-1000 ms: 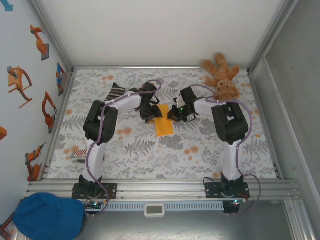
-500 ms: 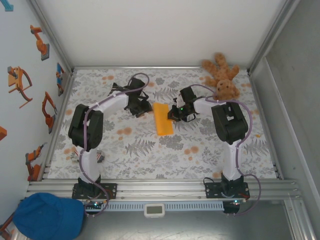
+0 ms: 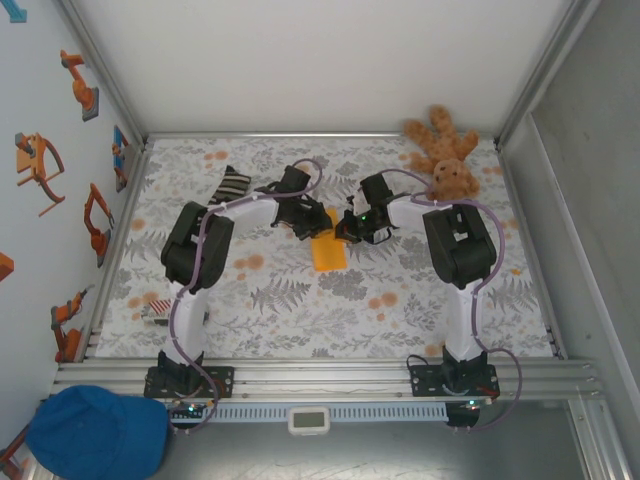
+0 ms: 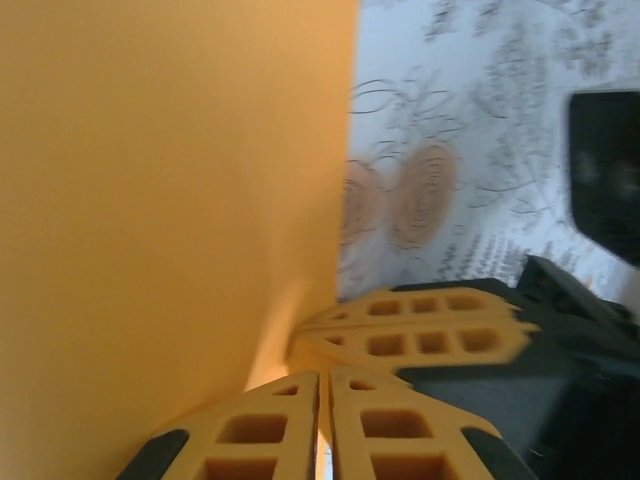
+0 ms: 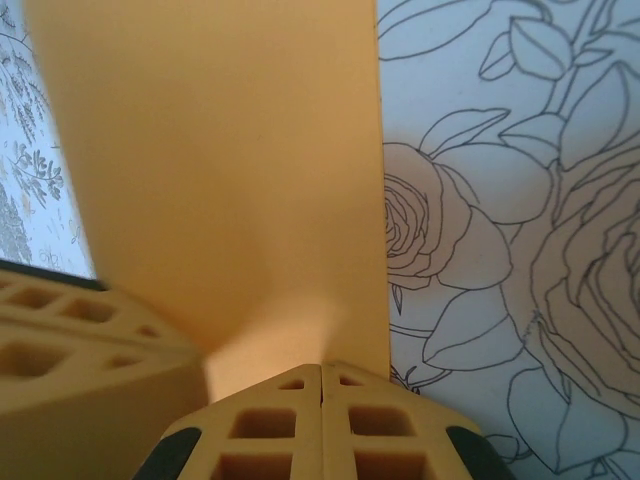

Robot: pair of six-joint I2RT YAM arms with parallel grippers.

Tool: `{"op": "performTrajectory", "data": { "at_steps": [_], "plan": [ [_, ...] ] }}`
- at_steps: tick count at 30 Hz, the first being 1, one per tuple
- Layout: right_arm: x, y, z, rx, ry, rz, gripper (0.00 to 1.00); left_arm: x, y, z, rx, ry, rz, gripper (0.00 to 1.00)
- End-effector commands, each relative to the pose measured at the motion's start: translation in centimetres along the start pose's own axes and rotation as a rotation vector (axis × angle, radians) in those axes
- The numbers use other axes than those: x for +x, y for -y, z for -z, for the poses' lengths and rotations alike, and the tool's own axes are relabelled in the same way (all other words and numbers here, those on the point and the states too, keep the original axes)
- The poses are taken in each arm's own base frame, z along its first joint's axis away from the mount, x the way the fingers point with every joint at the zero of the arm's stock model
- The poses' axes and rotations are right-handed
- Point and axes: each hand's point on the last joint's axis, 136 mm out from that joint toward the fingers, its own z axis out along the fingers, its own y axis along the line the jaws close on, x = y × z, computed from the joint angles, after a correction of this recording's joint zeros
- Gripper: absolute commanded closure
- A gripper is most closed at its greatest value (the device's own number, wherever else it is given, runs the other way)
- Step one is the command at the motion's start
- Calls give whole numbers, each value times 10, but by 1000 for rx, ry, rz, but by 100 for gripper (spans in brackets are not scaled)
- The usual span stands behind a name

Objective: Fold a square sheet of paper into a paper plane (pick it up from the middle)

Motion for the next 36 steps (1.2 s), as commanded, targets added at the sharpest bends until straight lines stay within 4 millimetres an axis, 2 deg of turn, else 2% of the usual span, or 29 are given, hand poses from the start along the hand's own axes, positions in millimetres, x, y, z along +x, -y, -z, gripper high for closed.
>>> {"op": "performTrajectory", "data": {
  "at_steps": [1,7,15,20,25,28,30,34,36],
  "plan": [
    [49,92,-21,317,-112,-156,100,4,4,0,-3,-35,4,92],
    [51,97,-20,343,-115,-163,100,15,-28,-6,-110,-78,-19,98],
    [54,106,-19,388,-121,-174,100,15,-62,-4,-192,-97,-33,100],
    [57,115,-16,440,-135,-170,100,12,-90,10,-276,-86,-71,100],
    [60,120,-15,463,-139,-175,100,9,-105,31,-281,-65,-76,100],
    [58,118,-15,459,-136,-171,100,1,-105,48,-271,-21,-75,100],
    [57,117,-15,457,-133,-169,100,-5,-95,58,-265,18,-78,100],
    [57,117,-14,457,-130,-165,100,-9,-41,70,-149,106,-166,100],
    [57,117,-14,456,-131,-168,100,-11,-21,73,-86,141,-176,100]
  ]
}}
